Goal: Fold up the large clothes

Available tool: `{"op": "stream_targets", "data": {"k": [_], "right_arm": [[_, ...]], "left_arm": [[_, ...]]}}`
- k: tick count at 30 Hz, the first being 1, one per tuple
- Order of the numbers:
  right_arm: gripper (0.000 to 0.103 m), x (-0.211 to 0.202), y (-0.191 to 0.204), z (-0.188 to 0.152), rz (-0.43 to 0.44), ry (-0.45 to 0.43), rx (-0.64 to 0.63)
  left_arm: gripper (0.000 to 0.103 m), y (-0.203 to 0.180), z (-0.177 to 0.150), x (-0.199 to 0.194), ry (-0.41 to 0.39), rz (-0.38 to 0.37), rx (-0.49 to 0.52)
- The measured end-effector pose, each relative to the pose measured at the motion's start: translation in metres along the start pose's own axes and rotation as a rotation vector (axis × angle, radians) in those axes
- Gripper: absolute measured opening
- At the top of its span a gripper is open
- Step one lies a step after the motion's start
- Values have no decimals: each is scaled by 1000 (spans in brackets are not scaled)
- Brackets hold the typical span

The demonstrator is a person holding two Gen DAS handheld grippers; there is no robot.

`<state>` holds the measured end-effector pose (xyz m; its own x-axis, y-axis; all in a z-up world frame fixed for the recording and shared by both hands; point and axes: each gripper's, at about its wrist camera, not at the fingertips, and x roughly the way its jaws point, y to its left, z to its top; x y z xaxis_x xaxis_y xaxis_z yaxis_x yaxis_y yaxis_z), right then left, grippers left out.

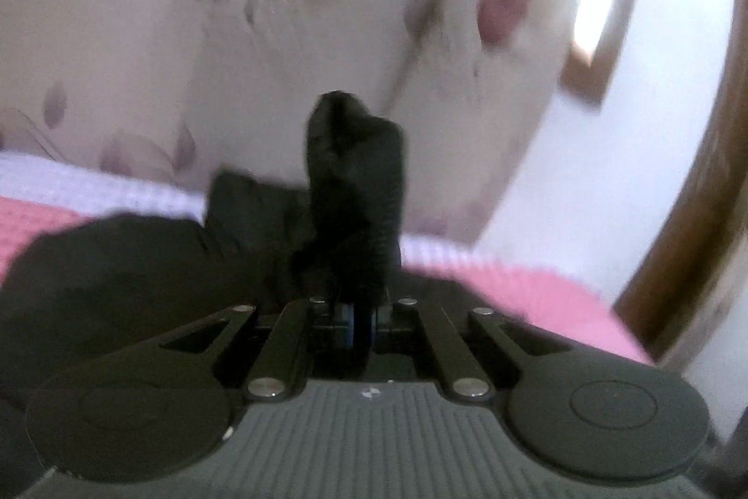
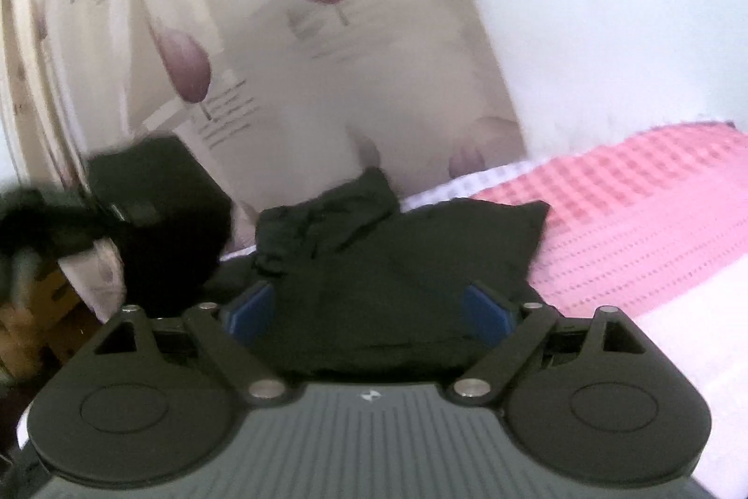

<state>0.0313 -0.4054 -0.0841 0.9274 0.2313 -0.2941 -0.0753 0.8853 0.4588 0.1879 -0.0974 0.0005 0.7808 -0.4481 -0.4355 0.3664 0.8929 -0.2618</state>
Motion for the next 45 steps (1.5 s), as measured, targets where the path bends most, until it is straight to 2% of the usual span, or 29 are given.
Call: {"op": "stream_targets", "data": {"k": [2, 4, 5, 6, 7, 8, 9, 12, 16, 20, 22, 23, 26, 29, 34, 35, 37, 41, 45], "right_arm": [[90, -2, -5, 0, 7, -7, 20], [90, -2, -6, -1, 10, -2, 19], [90, 0, -6, -1, 13, 0, 16], [90, -1, -5, -2, 17, 2, 12], [90, -1, -5, -3, 17, 7, 13], [90, 0, -4, -5, 16, 10, 11], [90, 1, -5, -5, 16, 11, 12], [90, 2, -5, -5, 19, -2, 20], [90, -2, 0, 5, 33, -28, 24], [90, -2, 18, 26, 99, -67, 25], [90, 6, 34, 37, 142, -70, -4], [90, 15, 45, 41, 161, -60, -38], [90, 49, 73, 42, 161, 4, -166], [90, 89, 92, 32, 120, 108, -288], [89, 140, 83, 12, -5, 261, -364], [89, 147, 77, 6, -27, 304, -358], [89, 154, 65, -3, -18, 341, -317], [90, 158, 64, -8, -43, 354, -322], [94, 161, 63, -9, -47, 349, -335]], "left_arm": [[7, -1, -15, 18, 35, 15, 43], [15, -2, -30, 25, 48, 20, 81], [29, -4, -36, 28, 48, 22, 110], [49, -5, -41, 28, 44, 25, 129], [60, -8, -46, 28, 37, 26, 146], [81, -9, -51, 27, 24, 21, 163], [93, -11, -51, 25, 7, 19, 179], [103, -16, -57, 18, -40, 20, 224], [103, -5, -56, -7, -60, 12, 206], [103, 40, -45, -33, -85, 17, 62], [103, 65, -38, -39, -106, 60, 10], [101, 78, -35, -39, -120, 118, 1], [88, 116, -24, -33, -120, 202, -56], [78, 159, -18, -16, -73, 265, -169], [78, 210, -26, 2, -21, 310, -293], [78, 215, -30, 5, -5, 312, -299], [78, 216, -34, 8, 3, 321, -281], [81, 210, -37, 18, 37, 366, -209], [84, 211, -38, 24, 34, 382, -197]]}}
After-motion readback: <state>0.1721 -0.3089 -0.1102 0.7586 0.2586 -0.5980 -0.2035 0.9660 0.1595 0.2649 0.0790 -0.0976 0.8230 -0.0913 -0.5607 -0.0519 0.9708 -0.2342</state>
